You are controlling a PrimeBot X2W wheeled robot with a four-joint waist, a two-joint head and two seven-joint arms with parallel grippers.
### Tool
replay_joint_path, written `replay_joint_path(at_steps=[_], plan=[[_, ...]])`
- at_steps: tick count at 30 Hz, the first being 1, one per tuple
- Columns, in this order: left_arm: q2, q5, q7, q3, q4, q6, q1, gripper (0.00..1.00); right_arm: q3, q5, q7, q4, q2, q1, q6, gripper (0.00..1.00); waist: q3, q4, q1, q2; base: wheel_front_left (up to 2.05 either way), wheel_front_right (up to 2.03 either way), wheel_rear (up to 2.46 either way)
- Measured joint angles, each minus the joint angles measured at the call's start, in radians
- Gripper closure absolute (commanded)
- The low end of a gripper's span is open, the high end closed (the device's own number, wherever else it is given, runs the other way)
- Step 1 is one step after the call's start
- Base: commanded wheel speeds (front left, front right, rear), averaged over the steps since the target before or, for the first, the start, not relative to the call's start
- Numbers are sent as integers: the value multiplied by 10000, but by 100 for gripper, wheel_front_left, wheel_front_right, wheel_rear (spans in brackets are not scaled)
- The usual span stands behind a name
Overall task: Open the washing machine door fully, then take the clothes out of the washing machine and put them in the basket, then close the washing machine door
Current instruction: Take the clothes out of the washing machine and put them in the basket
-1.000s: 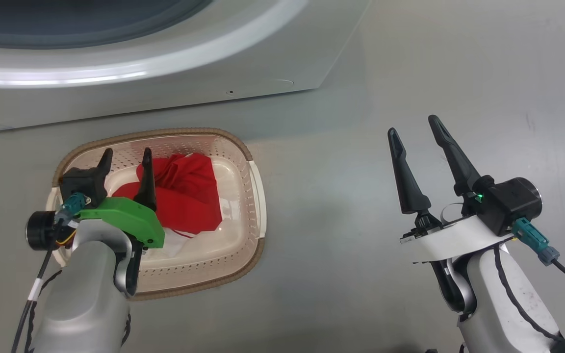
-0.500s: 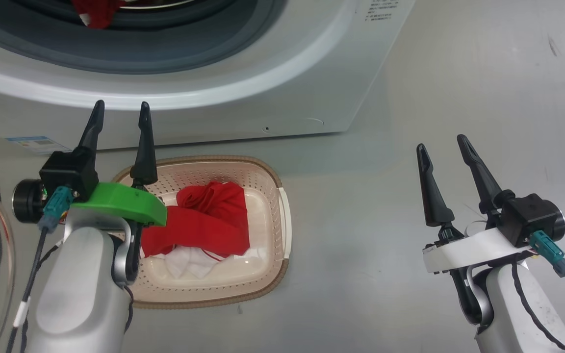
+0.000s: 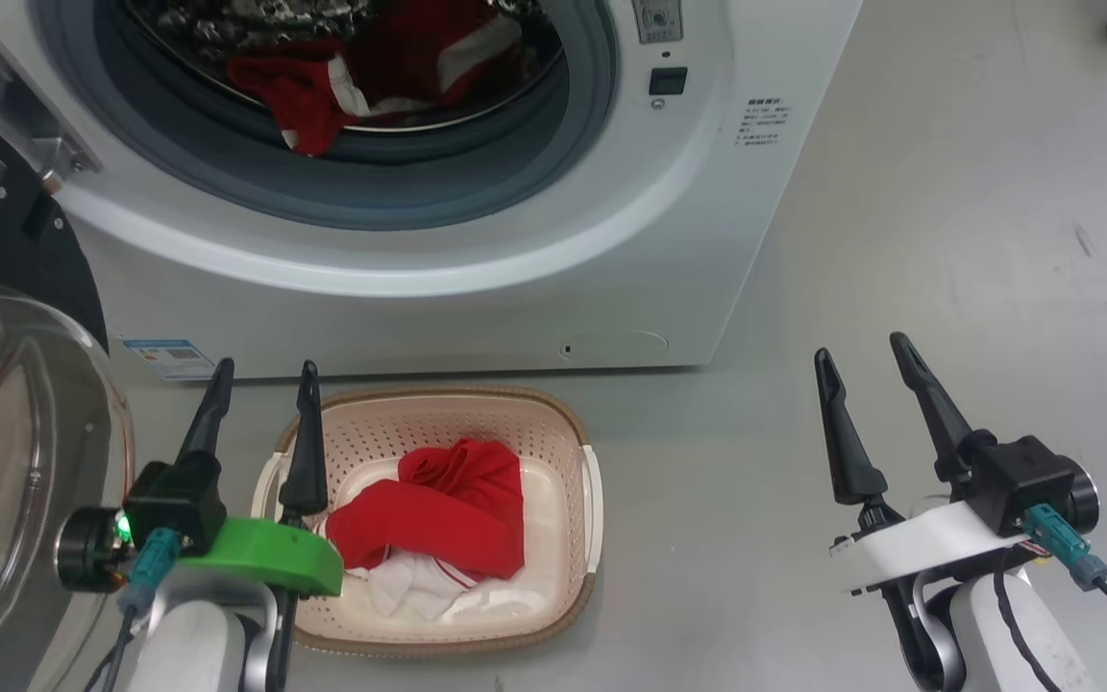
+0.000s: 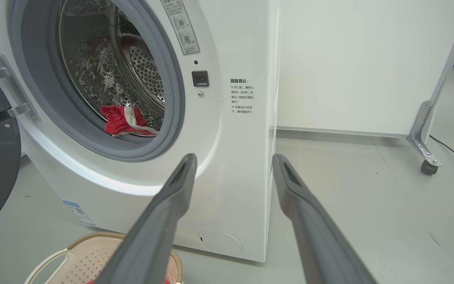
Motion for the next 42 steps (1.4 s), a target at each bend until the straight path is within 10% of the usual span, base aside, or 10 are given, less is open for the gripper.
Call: replay_joint_path(at_steps=[42], plan=[[65, -42, 92, -46, -1534, 182, 3259, 0, 502, 107, 2, -65, 123, 2166, -439, 0, -2433, -378, -1, 0, 0, 0, 0]])
